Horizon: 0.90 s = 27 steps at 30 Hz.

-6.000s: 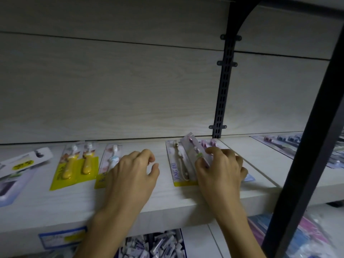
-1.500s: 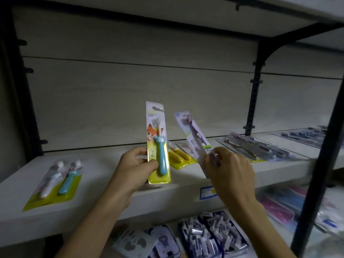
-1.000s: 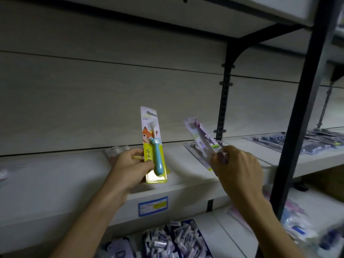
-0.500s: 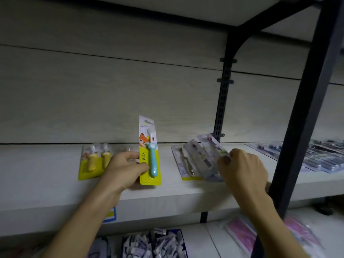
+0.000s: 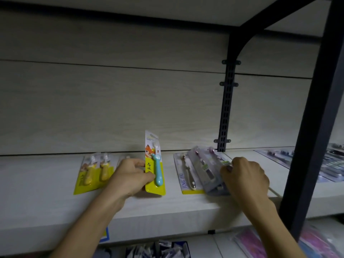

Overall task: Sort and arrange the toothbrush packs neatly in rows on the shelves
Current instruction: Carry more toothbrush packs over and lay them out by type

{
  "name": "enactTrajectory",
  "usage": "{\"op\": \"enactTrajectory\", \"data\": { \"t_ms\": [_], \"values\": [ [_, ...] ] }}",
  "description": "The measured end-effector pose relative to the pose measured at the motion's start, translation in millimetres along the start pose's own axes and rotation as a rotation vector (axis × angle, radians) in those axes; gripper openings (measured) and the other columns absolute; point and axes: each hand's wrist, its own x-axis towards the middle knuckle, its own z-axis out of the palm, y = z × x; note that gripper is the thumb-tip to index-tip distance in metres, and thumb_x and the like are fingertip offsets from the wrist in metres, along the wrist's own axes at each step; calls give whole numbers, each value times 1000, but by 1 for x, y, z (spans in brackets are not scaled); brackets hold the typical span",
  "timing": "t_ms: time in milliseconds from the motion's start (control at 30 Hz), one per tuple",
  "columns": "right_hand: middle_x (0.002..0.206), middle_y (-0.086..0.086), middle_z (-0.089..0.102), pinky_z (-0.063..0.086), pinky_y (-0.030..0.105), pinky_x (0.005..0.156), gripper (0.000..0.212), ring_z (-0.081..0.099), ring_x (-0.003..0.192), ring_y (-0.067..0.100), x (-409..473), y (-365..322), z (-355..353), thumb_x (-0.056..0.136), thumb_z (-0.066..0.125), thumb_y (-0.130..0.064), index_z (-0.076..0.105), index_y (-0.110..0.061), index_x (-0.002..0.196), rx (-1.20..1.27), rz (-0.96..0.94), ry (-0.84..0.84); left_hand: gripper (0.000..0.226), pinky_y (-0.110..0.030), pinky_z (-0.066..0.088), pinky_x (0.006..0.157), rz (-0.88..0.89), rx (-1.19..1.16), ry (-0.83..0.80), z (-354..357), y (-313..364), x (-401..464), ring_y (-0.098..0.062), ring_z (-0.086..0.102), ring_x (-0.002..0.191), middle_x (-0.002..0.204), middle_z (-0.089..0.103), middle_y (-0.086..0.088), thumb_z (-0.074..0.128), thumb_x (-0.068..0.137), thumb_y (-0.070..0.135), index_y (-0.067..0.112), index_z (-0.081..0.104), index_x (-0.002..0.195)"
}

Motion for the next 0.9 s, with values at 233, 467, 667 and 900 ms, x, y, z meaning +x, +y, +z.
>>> {"op": "enactTrajectory", "data": {
  "t_ms": [233, 467, 667, 900],
  "values": [
    [74, 5, 53, 40, 33, 66, 19, 52, 77, 29, 10, 2, 12, 88, 48, -26, 54, -12, 78, -2, -31, -23, 39, -50, 54, 84, -8, 92, -6, 1, -4, 10, -30, 69, 81, 83, 72, -13, 74, 71, 5, 9, 60, 107],
    [70, 5, 55, 45, 34, 67, 20, 53, 74, 30, 11, 5, 14, 86, 52, -27, 55, -12, 73, 58, -23, -57, 59, -46, 56, 81, 17, 214, 15, 4, -9, 18, -23, 70, 81, 81, 73, -4, 66, 46, 30, 21, 61, 104],
    [63, 2, 46, 35, 31, 61, 24, 47, 69, 28, 9, 4, 7, 87, 50, -26, 49, -13, 67, 33, -64, -16, 36, -31, 54, 60, 82, 324, 40, 7, -9, 15, -21, 66, 66, 80, 71, -6, 74, 73, 18, 25, 57, 104],
    [95, 11, 65, 38, 33, 69, 26, 53, 88, 31, 5, -1, -3, 91, 51, -29, 63, -11, 105, 62, -114, 69, 35, -30, 46, 74, 238, 598, 221, 7, -6, 4, -23, 62, 91, 88, 69, -2, 75, 76, 32, 26, 59, 107]
  ]
}}
